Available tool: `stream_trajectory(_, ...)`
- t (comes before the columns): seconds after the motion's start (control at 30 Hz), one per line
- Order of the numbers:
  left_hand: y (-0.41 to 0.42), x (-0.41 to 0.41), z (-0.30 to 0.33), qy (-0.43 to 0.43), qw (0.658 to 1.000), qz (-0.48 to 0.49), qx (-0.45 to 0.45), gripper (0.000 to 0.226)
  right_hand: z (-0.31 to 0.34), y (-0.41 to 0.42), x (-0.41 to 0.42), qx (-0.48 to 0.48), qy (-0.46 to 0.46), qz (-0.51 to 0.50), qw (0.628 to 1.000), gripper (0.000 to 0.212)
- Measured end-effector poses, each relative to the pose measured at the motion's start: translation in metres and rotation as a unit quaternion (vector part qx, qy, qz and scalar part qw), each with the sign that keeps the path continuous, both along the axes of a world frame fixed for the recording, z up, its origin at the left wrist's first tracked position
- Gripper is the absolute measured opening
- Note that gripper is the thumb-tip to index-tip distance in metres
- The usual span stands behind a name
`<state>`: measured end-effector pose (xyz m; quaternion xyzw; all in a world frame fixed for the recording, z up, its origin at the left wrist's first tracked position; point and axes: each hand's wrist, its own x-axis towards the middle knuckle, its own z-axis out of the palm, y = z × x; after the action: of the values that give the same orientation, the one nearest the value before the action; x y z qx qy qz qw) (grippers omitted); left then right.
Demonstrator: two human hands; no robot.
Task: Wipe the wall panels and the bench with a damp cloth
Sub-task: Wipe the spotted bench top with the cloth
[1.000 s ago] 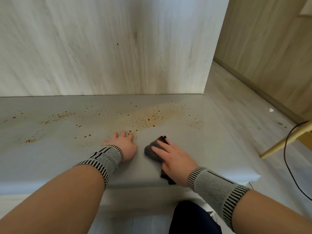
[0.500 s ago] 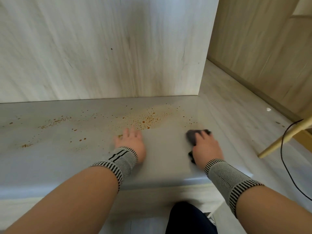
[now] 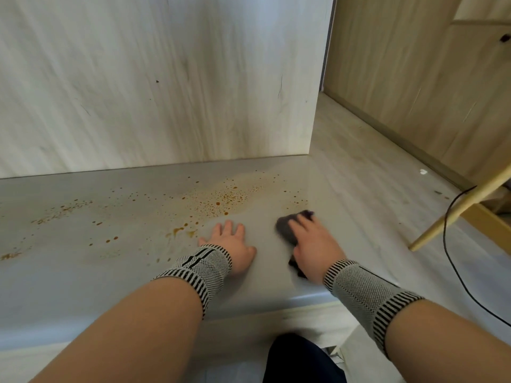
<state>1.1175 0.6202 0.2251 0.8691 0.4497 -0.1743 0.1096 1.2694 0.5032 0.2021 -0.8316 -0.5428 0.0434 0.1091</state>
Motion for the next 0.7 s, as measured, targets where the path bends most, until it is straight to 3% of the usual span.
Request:
stream_trajectory(0.07,0.001,-0.002,0.000,-0.004,1.000,-0.002,-0.001,0.072,0.005,-0.005,0.012,0.002,0.012,0.036,0.999,0.057)
stream_trajectory(0.13,0.001,-0.004,-0.001,-0.007,1.000,-0.006,0.000,0.072,0.005,-0.006,0.030,0.001,0.021,-0.089,0.996,0.057)
stream_trajectory(0.2,0.000,-0.004,-0.002,-0.006,1.000,-0.007,0.000,0.072,0.008,-0.003,0.034,-0.029,0.061,-0.237,0.969,0.067)
stream_trajectory(0.23,0.000,-0.004,-0.001,-0.005,1.000,-0.008,-0.001,0.072,0.008,0.003,0.027,-0.038,0.059,-0.246,0.967,0.073)
stream_trajectory(0.33,0.003,-0.006,-0.002,-0.008,1.000,-0.007,-0.006,0.074,-0.005,0.017,-0.005,-0.016,-0.020,-0.030,0.999,0.066)
stream_trajectory(0.4,0.003,-0.008,-0.002,-0.015,1.000,-0.006,-0.011,0.074,0.000,0.013,0.001,-0.015,-0.006,0.055,0.998,0.057)
stream_trajectory(0.47,0.003,-0.010,-0.002,-0.018,1.000,-0.008,-0.012,0.074,0.002,0.014,0.022,-0.014,0.016,-0.018,1.000,0.055)
stream_trajectory(0.57,0.002,-0.009,-0.001,-0.021,1.000,-0.005,-0.014,0.074,0.007,0.019,0.037,-0.039,0.050,-0.224,0.973,0.062)
stream_trajectory(0.6,0.003,-0.008,-0.001,-0.022,1.000,-0.003,-0.016,0.074,0.005,0.025,0.029,-0.046,0.042,-0.225,0.972,0.068)
stream_trajectory(0.7,0.004,-0.009,-0.002,-0.023,0.999,0.002,-0.023,0.074,-0.005,0.037,-0.002,-0.015,-0.020,0.001,1.000,0.063)
